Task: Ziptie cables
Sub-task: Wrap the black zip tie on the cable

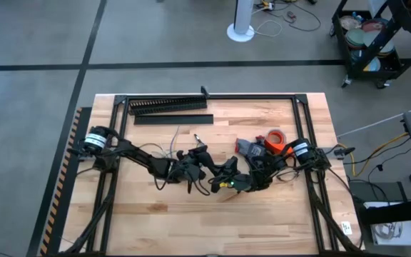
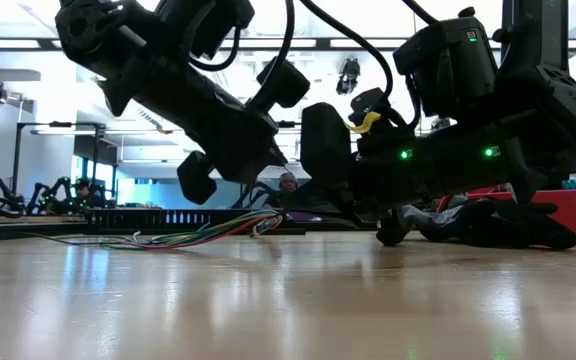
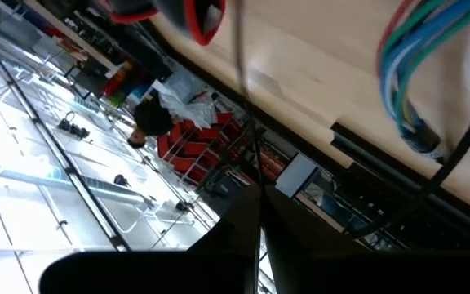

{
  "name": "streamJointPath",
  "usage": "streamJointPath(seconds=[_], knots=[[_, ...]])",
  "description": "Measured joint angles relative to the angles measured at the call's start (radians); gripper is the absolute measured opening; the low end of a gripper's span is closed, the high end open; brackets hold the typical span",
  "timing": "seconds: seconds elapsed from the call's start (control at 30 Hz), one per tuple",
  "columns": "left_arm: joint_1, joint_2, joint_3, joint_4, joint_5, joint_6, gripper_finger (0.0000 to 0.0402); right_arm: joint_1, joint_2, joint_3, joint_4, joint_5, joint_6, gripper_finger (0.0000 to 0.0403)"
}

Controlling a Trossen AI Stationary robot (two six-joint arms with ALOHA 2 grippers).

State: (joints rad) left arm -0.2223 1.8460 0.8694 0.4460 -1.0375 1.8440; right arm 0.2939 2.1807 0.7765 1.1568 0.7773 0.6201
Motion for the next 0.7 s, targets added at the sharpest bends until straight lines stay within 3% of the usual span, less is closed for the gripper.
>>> streamJointPath(seconds=[0.2, 0.7], knots=[[0.002, -0.011, -0.008, -0.095, -0.001, -0.067, 0.0000, 0.000, 0.000, 0.000, 0.000, -0.001, 0.000, 0.0000], [0.024, -0.034, -0.009, -0.103, 0.007, -0.054, 0.0000, 0.000, 0.000, 0.000, 0.000, -0.007, -0.002, 0.0000]])
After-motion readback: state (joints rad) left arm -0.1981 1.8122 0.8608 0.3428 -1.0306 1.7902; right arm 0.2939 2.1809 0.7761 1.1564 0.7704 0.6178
